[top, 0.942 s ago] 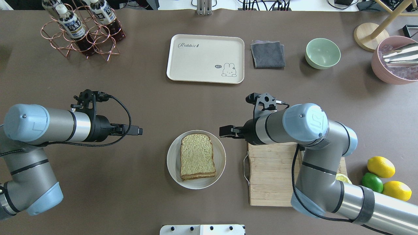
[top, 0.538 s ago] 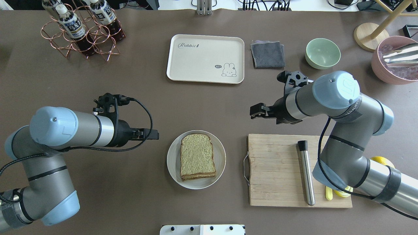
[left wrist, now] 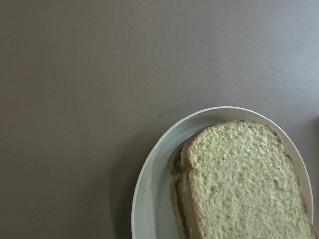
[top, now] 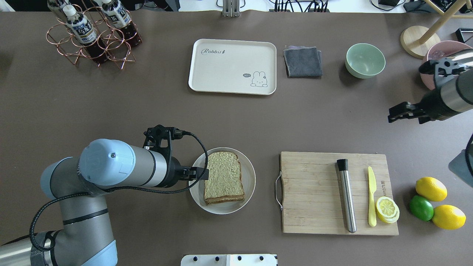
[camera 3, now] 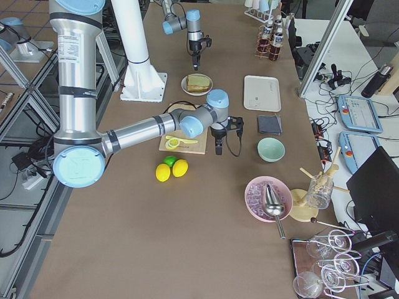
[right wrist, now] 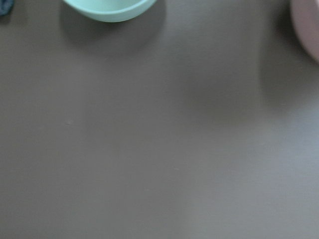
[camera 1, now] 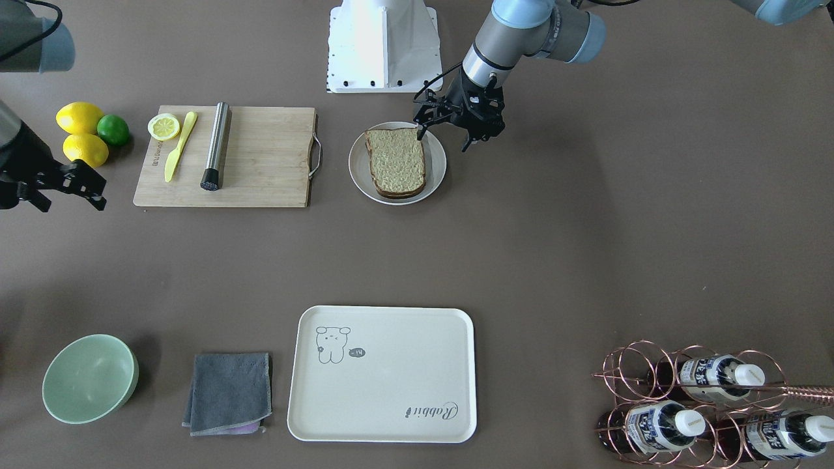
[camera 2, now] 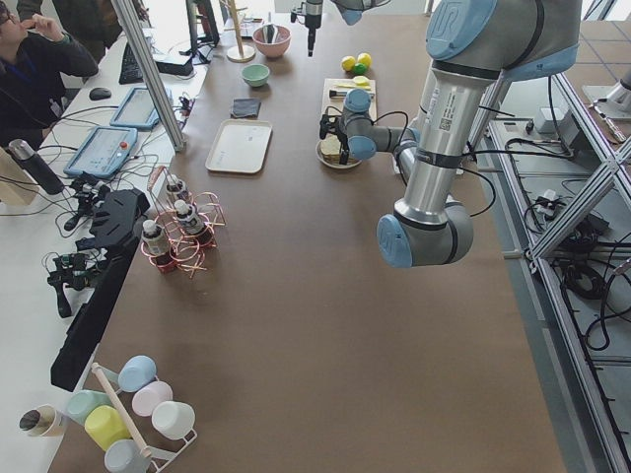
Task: Make sandwich and place on tray
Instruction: 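Withdraw the right gripper while the left gripper moves to the plate rim, then grasp the white plate rim nearest the left gripper, then lift and carry the plate with the left gripper onto the white tray, then lower the plate onto the tray and open the left gripper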
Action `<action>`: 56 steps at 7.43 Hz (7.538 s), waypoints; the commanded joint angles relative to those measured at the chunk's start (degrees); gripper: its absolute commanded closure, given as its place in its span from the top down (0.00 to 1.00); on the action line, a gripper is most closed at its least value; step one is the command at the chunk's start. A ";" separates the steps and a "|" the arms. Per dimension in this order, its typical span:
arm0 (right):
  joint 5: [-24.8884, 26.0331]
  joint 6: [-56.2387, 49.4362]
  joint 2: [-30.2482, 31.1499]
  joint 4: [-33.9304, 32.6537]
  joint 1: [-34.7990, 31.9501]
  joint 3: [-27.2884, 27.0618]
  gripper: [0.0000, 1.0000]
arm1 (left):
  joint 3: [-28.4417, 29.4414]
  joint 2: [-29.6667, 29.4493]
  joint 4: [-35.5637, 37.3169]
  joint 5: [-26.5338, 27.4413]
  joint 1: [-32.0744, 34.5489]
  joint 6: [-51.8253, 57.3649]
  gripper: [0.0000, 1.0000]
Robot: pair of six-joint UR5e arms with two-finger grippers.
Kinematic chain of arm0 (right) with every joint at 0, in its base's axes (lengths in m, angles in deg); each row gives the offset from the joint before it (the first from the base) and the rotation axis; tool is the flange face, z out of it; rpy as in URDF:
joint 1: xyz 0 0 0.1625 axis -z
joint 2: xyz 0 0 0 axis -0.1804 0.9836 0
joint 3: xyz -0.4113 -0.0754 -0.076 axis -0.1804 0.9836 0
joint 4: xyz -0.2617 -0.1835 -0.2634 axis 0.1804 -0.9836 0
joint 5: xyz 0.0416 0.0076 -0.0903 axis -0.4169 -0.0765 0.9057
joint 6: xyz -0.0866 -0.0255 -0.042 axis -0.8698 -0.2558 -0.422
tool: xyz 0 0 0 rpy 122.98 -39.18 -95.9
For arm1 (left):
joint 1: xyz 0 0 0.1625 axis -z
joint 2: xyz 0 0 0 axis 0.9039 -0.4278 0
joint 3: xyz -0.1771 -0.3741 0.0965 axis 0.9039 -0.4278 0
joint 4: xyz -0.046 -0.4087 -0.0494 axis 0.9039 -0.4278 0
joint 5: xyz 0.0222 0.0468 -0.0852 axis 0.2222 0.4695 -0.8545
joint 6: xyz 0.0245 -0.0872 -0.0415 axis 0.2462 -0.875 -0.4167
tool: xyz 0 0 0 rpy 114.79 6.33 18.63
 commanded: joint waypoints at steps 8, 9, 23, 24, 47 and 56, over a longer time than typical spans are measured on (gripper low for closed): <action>-3.51 -53.79 5.14 -26.27 -30.14 4.15 1.00 | 2.54 -0.12 -0.32 3.77 -0.06 4.54 0.88; -3.51 -53.79 5.14 -26.19 -30.14 4.24 1.00 | 5.16 0.40 -3.63 3.77 -0.05 4.54 0.88; -3.86 -53.79 5.32 -26.10 -30.14 4.15 1.00 | 7.56 1.55 -10.52 1.05 -0.76 4.10 0.27; -3.78 -53.79 5.32 -26.10 -30.14 4.15 1.00 | 7.56 1.46 -10.52 1.05 -0.67 4.10 0.13; -3.60 -53.52 4.79 -26.01 -30.14 5.38 1.00 | 62.01 -37.63 -17.17 -15.93 25.79 5.07 0.00; -3.69 -53.44 5.14 -26.01 -30.14 5.47 1.00 | 60.52 -36.28 -20.02 -12.40 24.73 4.98 0.99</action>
